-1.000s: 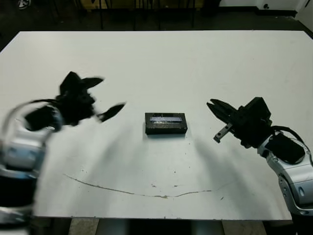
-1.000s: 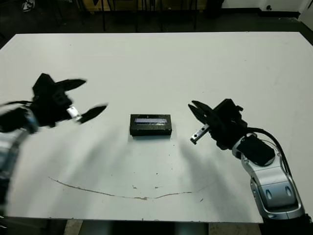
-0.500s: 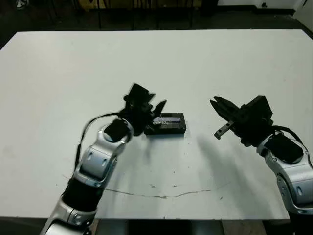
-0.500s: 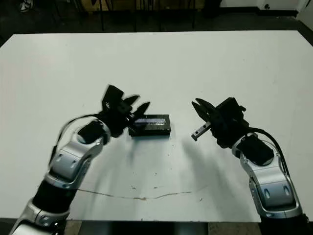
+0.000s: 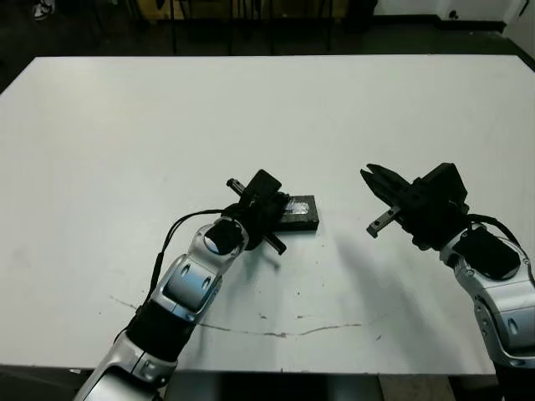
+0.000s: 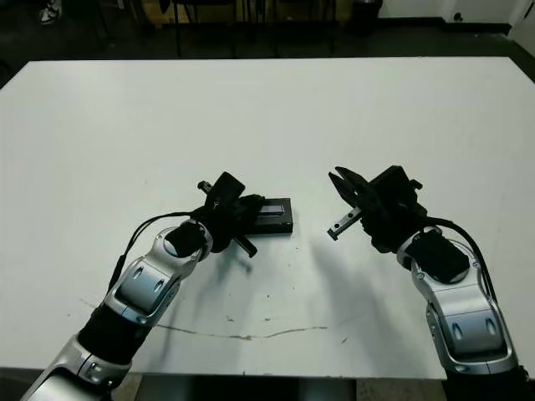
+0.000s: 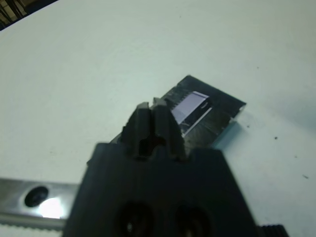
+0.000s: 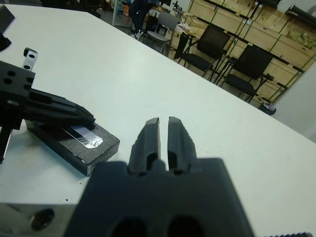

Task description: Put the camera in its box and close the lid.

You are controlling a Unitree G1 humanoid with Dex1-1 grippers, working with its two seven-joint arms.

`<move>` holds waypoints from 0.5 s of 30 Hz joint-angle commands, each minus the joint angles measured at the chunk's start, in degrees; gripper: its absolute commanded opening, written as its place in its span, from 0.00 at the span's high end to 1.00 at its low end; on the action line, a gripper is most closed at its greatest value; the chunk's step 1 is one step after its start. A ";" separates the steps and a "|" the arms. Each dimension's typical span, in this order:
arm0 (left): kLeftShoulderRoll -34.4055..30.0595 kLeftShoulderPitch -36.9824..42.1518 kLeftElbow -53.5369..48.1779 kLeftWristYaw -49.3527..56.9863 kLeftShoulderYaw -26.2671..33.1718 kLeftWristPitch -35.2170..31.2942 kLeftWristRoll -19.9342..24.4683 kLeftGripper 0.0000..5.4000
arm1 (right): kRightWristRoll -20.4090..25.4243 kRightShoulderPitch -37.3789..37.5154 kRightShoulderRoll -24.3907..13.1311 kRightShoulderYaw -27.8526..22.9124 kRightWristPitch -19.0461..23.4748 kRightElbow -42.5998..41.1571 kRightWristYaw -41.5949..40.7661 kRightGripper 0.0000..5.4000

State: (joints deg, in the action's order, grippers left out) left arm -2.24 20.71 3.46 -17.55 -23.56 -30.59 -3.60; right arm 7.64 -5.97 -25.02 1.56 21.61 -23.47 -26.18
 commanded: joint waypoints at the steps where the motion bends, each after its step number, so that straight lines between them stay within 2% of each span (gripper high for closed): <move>1: -1.72 -4.98 8.32 -0.86 -2.69 -2.46 -1.98 1.00 | -0.32 0.83 -0.38 0.38 0.75 0.31 -0.21 1.00; 4: -1.51 -4.85 10.68 0.17 -1.76 -2.08 -2.73 1.00 | -0.18 0.86 -0.25 0.36 1.01 0.29 -0.18 1.00; 8: -1.45 -4.74 12.55 0.79 1.79 -1.44 -1.07 1.00 | -0.51 1.11 -0.17 0.54 0.25 0.29 -0.07 1.00; 12: -2.40 -8.83 7.25 0.56 7.48 4.23 2.97 1.00 | 0.45 1.50 0.46 0.04 0.00 0.36 -0.10 1.00; 15: -4.19 -13.97 -0.73 -0.53 11.00 9.64 5.43 1.00 | 1.73 2.14 1.74 -1.07 0.72 -0.14 0.94 1.00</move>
State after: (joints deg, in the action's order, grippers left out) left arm -3.02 12.90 2.19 -17.72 -14.50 -19.68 1.60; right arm 8.60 -4.73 -24.12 0.95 21.54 -23.63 -26.00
